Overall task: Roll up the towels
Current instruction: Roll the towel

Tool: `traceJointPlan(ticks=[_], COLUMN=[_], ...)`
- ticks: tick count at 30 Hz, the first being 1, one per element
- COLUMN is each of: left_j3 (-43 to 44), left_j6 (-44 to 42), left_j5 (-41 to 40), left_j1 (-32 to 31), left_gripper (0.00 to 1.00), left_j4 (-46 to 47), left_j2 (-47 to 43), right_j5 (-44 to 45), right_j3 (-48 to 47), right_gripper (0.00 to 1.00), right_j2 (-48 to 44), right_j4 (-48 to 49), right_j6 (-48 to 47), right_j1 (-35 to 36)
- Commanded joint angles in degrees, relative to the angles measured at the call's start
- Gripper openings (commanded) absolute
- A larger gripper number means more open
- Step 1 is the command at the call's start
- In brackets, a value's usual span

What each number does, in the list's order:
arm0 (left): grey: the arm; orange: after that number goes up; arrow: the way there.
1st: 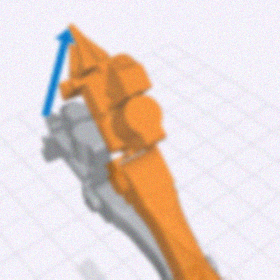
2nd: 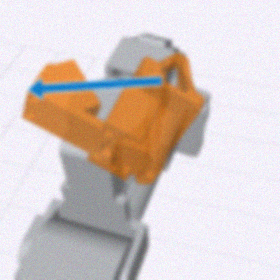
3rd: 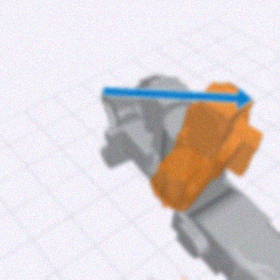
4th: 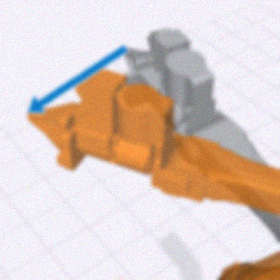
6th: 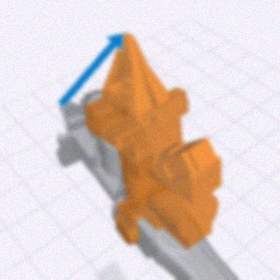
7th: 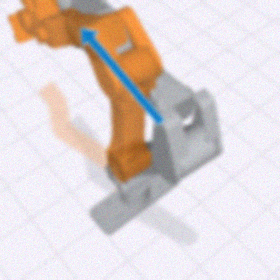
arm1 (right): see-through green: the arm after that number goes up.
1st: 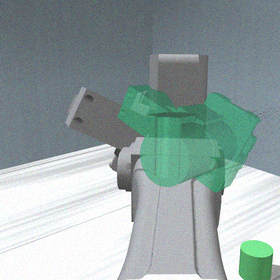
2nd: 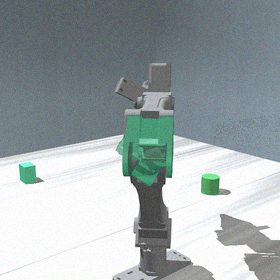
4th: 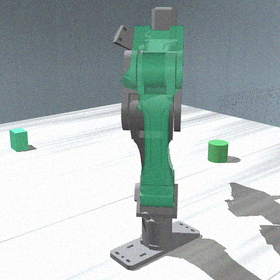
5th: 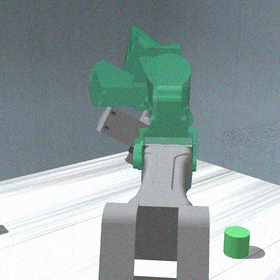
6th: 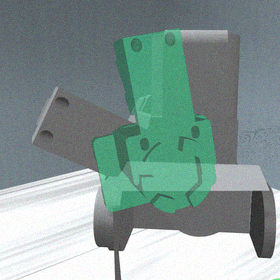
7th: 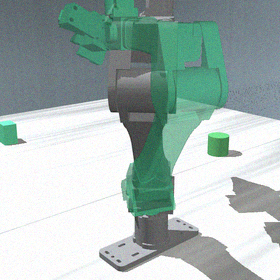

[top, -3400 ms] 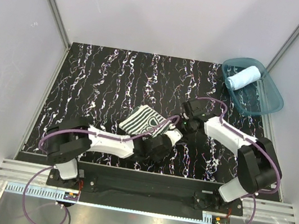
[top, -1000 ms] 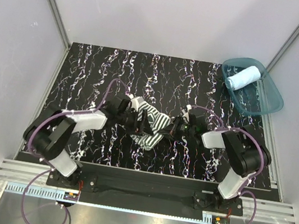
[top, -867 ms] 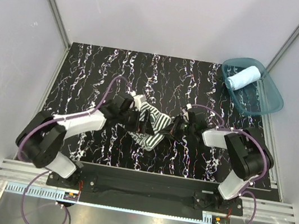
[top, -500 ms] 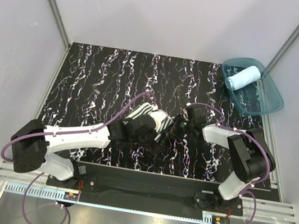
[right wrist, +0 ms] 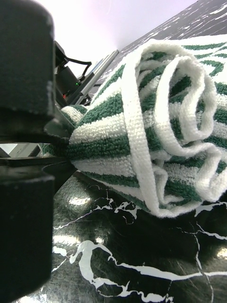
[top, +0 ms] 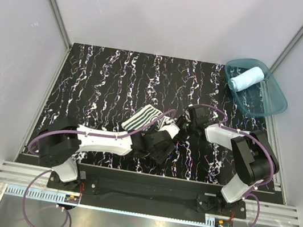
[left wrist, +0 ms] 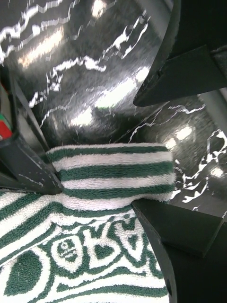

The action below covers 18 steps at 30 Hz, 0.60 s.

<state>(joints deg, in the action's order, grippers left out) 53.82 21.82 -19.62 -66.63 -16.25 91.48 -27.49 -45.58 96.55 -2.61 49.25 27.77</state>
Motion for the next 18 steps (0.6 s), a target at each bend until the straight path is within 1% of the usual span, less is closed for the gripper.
traceJointPlan(ticks=[1,6,8,12,13,16,17,18], left_j3=[1.6,0.5,0.0,-3.1,-4.2,-5.0,-5.0,-5.0], left_j6=[-1.0,-1.3,-1.6,-1.7,-1.7,-2.1,-2.3,-2.5], left_j5=[-3.3,-4.2,-3.6,-0.4,0.2,2.6,3.0,3.7], left_j1=[-0.1,0.3,1.0,3.8,4.8,6.3,6.5,6.7], left_gripper=[0.83,0.79,0.74,0.58,0.52,0.38,0.30,0.27], left_j4=[4.0,5.8,7.4,11.1,12.3,13.9,14.1,14.1], left_j2=[2.4,5.2,5.9,6.9,6.9,6.5,6.5,6.4], right_j5=[1.9,0.8,0.4,-0.5,-0.5,-0.5,-0.5,-0.3], right_j3=[-0.1,0.1,0.2,0.4,0.6,1.1,1.2,1.2], right_gripper=[0.01,0.01,0.01,0.02,0.03,0.06,0.08,0.11], right_j2=[-1.2,-2.1,-2.7,-3.1,-3.3,-3.5,-3.4,-3.4], right_j4=[-5.9,-6.7,-7.2,-8.5,-8.7,-9.1,-9.3,-9.3], right_j6=[-1.6,-1.8,-1.8,-2.3,-2.5,-2.7,-2.8,-2.8], right_j1=[0.7,0.7,0.8,0.8,0.7,0.7,0.8,0.7])
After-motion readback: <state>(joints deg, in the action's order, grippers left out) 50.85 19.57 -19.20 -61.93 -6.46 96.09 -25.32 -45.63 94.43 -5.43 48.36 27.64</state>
